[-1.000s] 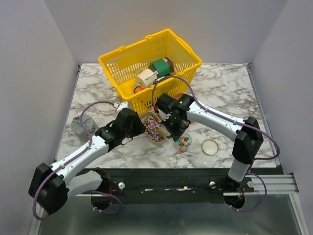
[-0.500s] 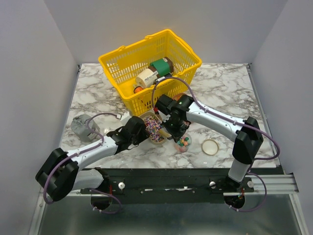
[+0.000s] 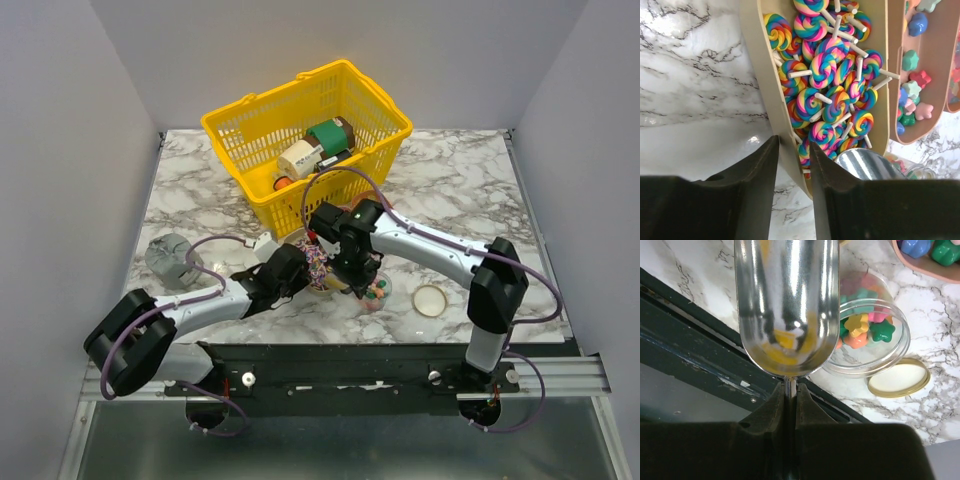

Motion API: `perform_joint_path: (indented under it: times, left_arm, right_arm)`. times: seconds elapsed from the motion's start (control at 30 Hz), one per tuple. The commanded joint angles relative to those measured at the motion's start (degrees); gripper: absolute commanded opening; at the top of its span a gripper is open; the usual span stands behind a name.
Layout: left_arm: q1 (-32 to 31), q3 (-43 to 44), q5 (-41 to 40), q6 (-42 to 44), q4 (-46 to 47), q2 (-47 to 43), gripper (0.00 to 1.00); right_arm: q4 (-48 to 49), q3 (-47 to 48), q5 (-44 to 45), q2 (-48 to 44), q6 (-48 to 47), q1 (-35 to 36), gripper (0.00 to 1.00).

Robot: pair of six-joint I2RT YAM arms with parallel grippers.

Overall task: Pack the candies
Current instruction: Scoop the fake candies from the storage box.

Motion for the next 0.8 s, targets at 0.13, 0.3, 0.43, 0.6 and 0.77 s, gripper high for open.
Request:
perform_joint_path:
  times: [0.13,0.3,0.43,0.6,0.77]
  left_arm:
    - [-1.5,-0.7,-4.2,-1.1,-1.9,1.0,0.22]
    - [-2.2,-1.6,-4.1,-1.5,-2.4,0.5,0.12]
    - [-2.2,-1.9,-3.4,-0.2,-2.4,0.2,0.0]
    - [-2.3,-1.7,-2.1,1.1,-2.8,0.9,0.0]
    - [-2.3,-1.5,-1.7,1.8,-3.7,0.2,0.0]
  right_arm:
    - [-0.8,6.8,4.9,6.2,0.0,0.3,0.01]
    - [0.0,8.3,4.4,8.7,-0.1,0.4,0.01]
    - [2.7,7.5,4.8,9.6,0.1,0.3,0.01]
    - [6.7,6.0,4.9,11.0,1.4,0.4,0.01]
    - [9.3,5.6,5.6,13.0,4.3,0.3,0.01]
